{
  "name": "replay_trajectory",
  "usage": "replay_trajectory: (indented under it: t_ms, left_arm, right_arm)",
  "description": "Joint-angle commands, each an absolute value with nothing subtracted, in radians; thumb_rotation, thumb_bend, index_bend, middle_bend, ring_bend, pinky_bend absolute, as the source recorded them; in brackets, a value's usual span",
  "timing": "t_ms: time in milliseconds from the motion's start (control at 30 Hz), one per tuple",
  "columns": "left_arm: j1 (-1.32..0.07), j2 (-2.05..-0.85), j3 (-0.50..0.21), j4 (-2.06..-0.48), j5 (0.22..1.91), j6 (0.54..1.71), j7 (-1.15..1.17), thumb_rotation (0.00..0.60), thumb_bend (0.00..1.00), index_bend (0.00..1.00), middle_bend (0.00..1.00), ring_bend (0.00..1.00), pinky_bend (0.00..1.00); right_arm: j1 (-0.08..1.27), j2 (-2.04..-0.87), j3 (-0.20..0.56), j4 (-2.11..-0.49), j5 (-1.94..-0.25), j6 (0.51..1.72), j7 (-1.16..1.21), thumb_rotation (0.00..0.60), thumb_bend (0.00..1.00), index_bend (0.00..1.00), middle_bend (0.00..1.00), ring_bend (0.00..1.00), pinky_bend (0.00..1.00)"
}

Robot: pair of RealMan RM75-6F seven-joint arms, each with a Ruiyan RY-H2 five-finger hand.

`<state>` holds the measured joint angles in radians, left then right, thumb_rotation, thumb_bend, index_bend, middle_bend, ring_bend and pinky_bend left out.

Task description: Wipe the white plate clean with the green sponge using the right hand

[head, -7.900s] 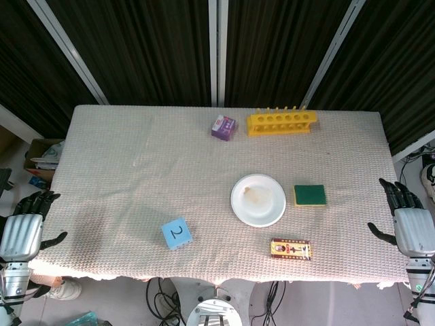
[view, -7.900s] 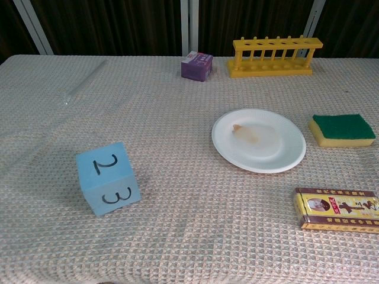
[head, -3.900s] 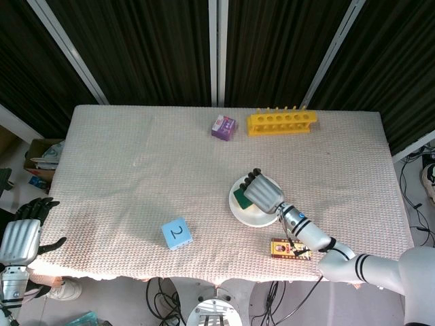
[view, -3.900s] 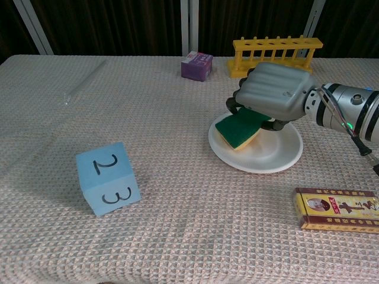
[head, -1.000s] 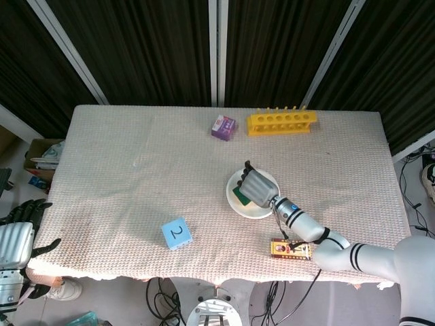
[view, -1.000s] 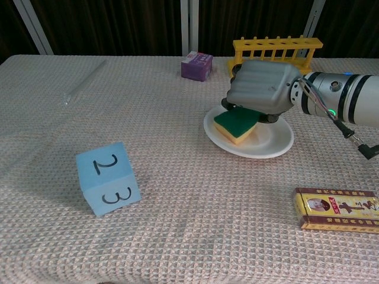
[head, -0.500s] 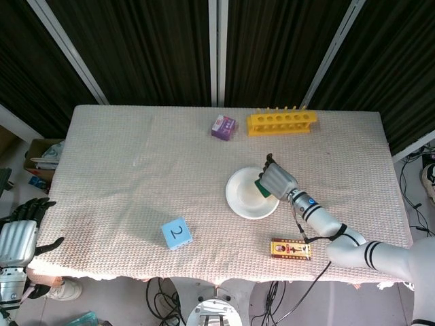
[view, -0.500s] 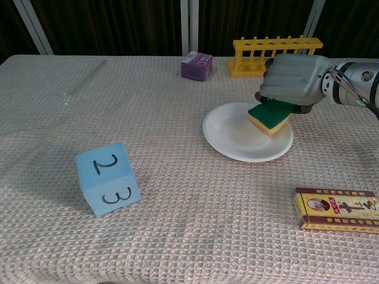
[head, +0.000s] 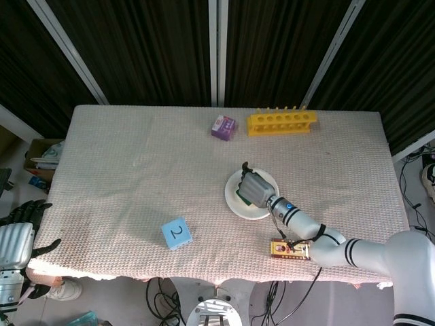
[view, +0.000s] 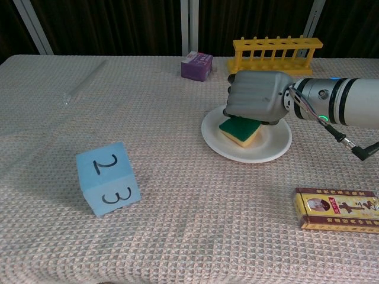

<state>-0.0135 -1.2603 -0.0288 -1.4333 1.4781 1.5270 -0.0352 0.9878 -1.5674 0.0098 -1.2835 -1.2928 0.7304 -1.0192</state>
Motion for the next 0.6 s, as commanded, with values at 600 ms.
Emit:
replay_trajectory:
  t_ms: [600]
  left_arm:
    - [-0.032,-1.249,-0.035,-1.463,1.504,1.528,-0.009,0.600,0.00,0.23,0.16,0.12,0.17]
  right_arm:
    - [0.830,-1.451,0.043,-1.395,-1.297,0.979,-0.760,0.600,0.75,0.68,0.53,0.34,0.20]
